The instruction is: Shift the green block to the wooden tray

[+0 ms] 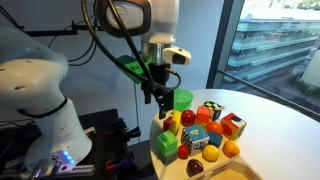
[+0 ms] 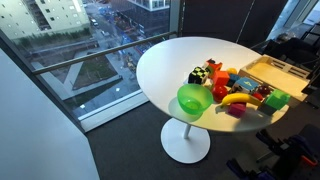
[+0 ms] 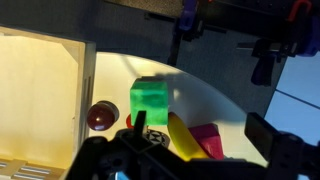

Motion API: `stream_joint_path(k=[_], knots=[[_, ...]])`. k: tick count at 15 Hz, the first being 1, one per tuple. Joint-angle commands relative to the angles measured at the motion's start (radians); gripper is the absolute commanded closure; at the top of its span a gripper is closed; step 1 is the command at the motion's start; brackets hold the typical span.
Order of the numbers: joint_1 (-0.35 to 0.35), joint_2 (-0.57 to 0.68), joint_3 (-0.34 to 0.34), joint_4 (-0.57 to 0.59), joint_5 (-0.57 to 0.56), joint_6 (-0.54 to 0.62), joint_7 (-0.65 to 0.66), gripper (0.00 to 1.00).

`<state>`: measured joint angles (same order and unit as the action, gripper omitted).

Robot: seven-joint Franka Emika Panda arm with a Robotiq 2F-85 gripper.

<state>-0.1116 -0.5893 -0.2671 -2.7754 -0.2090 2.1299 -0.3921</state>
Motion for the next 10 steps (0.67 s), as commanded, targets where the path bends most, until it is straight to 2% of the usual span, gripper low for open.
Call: stream_joint_path(k=[1,6,10], knots=[[-0.043,0.039,0.026,0.001,-0.042,0.038,0.029,0.0],[-0.107,0.103,0.044,-0.001,-0.138,0.133,0.086,0.0],[-0.119,0.161,0.039,-0.001,-0.131,0.205,0.115,0.0]])
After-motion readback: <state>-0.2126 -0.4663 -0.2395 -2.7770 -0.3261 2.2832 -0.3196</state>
